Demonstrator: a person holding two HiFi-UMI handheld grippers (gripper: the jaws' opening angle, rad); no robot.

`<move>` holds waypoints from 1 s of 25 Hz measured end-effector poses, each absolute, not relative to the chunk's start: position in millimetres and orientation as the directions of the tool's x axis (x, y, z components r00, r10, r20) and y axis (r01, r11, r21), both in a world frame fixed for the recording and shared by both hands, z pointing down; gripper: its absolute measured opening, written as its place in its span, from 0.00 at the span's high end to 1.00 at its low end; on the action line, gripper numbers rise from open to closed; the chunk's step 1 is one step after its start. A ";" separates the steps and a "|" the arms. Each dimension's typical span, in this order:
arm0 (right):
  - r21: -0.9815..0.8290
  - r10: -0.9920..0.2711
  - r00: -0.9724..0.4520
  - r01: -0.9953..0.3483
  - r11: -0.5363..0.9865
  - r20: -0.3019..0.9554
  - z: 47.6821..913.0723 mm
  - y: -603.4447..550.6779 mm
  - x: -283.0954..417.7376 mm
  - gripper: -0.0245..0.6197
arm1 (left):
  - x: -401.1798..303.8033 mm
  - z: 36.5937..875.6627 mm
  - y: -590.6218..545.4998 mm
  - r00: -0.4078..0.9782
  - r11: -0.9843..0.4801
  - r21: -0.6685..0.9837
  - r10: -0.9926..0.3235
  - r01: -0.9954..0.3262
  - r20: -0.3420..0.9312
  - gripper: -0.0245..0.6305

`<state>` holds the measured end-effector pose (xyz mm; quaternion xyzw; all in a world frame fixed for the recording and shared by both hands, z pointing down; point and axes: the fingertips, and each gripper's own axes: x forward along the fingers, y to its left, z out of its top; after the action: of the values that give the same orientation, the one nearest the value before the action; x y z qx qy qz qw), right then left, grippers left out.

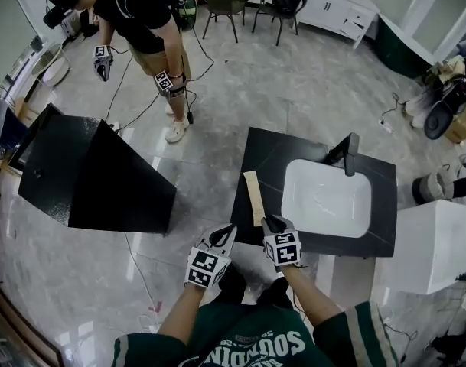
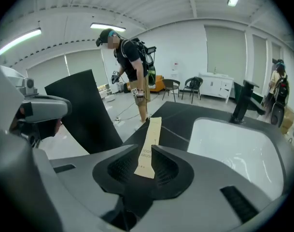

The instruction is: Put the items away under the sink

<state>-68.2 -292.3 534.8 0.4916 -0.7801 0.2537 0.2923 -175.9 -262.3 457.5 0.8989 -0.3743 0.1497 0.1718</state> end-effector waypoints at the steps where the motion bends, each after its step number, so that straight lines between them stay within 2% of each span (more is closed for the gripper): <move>1: -0.120 -0.603 -0.343 -0.918 0.379 0.721 543.0 -293.1 -70.3 0.83 | -179.3 459.9 -263.0 0.677 -0.662 0.200 -0.617 -0.722 0.401 0.95; 13: -0.080 -0.522 -0.247 -0.944 0.321 0.816 609.8 -311.0 -78.3 0.76 | -233.7 476.9 -268.6 0.642 -0.624 0.211 -0.626 -0.753 0.441 0.95; 21: -0.091 -0.515 -0.241 -0.950 0.300 0.823 616.3 -316.6 -78.5 0.77 | -242.4 486.5 -265.5 0.636 -0.613 0.223 -0.620 -0.758 0.459 0.95; 25: -0.106 -0.507 -0.260 -0.944 0.313 0.822 613.6 -316.7 -76.5 0.81 | -234.5 484.3 -265.0 0.642 -0.619 0.222 -0.619 -0.753 0.453 0.95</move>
<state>-76.5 -316.7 613.6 0.4967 -0.7303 0.3110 0.3510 -234.5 -265.0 484.3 0.8838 -0.3881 0.1685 0.1997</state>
